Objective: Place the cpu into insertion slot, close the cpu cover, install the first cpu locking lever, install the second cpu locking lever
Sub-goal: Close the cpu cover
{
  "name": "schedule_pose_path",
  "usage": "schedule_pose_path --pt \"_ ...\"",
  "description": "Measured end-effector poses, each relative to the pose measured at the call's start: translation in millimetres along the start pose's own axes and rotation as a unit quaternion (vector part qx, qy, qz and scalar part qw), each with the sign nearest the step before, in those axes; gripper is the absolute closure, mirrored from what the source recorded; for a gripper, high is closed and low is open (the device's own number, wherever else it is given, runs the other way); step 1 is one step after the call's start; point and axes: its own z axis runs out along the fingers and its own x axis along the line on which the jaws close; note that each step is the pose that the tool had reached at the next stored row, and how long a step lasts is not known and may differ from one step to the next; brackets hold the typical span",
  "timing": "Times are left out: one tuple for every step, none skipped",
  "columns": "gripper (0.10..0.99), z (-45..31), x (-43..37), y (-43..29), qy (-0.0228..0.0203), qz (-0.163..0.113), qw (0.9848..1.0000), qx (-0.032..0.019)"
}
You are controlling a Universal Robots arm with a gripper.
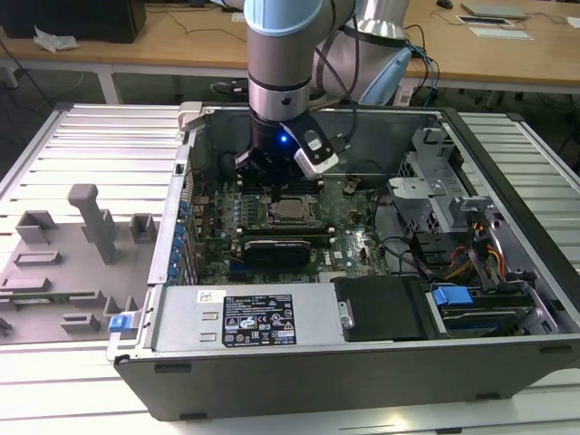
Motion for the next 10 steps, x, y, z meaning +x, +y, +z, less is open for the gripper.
schedule_pose_path --pt "0.98 -0.2 0.1 -1.8 0.0017 0.0 1.0 -0.0002" --pt "0.98 -0.5 0.4 -5.3 0.0036 0.0 1.0 -0.0005" --pt "0.98 -0.8 0.1 -7.7 0.0049 0.0 1.0 -0.0007" --pt "0.98 -0.9 -0.7 -9.6 0.006 0.001 1.0 -0.0009" --pt "0.98 -1.1 -2.3 -11.9 0.0078 0.001 1.0 -0.0011" --pt "0.98 -1.2 -3.9 -13.2 0.009 0.001 1.0 -0.0013" --pt "0.98 -1.2 -7.2 -14.5 0.011 0.001 0.9999 -0.0017" --pt "0.98 -1.2 -11.4 -15.8 0.013 0.001 0.9999 -0.0019" --pt "0.98 -1.2 -14.4 -16.5 0.014 0.001 0.9999 -0.0021" --pt "0.98 -1.2 -17.7 -17.2 0.0152 0.001 0.9999 -0.0023"
